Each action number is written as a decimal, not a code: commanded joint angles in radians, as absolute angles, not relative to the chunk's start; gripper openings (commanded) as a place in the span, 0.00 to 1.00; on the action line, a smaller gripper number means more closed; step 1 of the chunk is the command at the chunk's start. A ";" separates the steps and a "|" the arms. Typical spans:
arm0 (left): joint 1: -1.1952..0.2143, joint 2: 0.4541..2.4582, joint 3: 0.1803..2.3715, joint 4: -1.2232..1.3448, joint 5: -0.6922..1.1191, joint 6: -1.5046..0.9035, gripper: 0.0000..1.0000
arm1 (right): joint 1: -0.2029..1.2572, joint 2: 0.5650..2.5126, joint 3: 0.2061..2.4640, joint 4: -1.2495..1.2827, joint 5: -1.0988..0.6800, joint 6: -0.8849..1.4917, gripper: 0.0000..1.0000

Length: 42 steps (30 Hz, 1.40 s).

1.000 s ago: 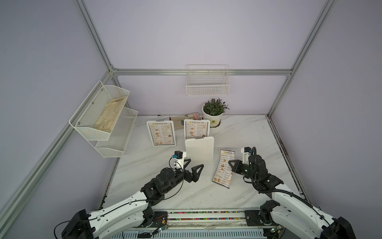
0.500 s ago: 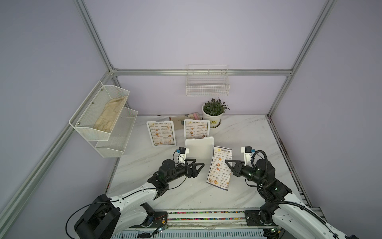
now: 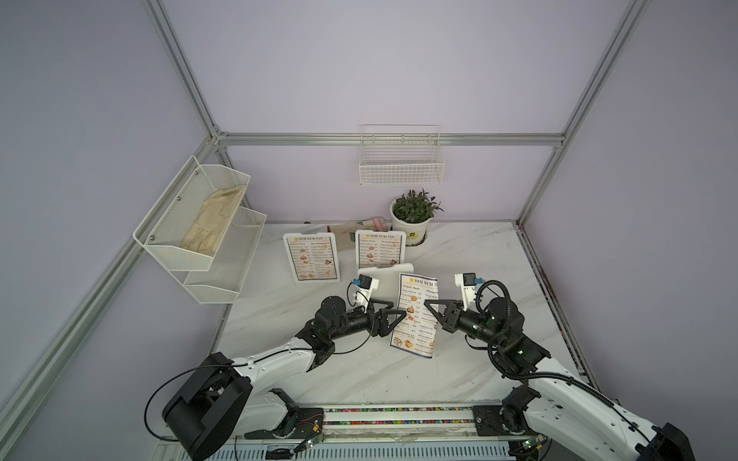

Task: Insert the menus into the narrow rack
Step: Pick up the menu from the center of the board.

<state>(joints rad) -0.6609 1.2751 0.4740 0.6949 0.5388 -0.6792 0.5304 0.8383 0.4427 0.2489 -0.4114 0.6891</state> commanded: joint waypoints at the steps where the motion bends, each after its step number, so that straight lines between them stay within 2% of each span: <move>1: -0.653 1.316 0.532 0.846 0.647 -0.710 0.79 | 0.541 0.862 0.483 0.353 -0.434 0.675 0.05; 3: -0.653 1.336 0.539 0.883 0.666 -0.728 0.75 | 0.546 0.876 0.489 0.363 -0.431 0.675 0.05; 6: -0.653 1.342 0.552 0.881 0.672 -0.734 0.63 | 0.549 0.889 0.499 0.361 -0.418 0.670 0.05; 14: -0.653 1.316 0.548 0.878 0.677 -0.732 0.23 | 0.552 0.923 0.494 0.390 -0.406 0.666 0.07; 19: -0.653 1.271 0.544 0.831 0.653 -0.703 0.11 | 0.554 0.949 0.511 0.382 -0.398 0.651 0.07; 23: -0.653 1.225 0.548 0.749 0.624 -0.662 0.02 | 0.554 0.956 0.508 0.390 -0.388 0.646 0.12; 26: -0.653 1.190 0.542 0.718 0.602 -0.645 0.00 | 0.554 0.954 0.508 0.393 -0.382 0.639 0.17; 30: -0.652 1.144 0.534 0.669 0.576 -0.617 0.00 | 0.554 0.945 0.506 0.383 -0.367 0.627 0.29; 34: -0.652 1.112 0.528 0.652 0.575 -0.602 0.00 | 0.554 0.930 0.511 0.352 -0.359 0.610 0.32; 37: -0.649 1.100 0.536 0.619 0.572 -0.586 0.00 | 0.554 0.906 0.517 0.303 -0.316 0.589 0.42; 39: -0.645 1.088 0.539 0.601 0.572 -0.577 0.00 | 0.554 0.882 0.516 0.274 -0.279 0.579 0.52; 42: -0.638 1.063 0.549 0.567 0.572 -0.561 0.00 | 0.554 0.837 0.490 0.262 -0.193 0.576 0.79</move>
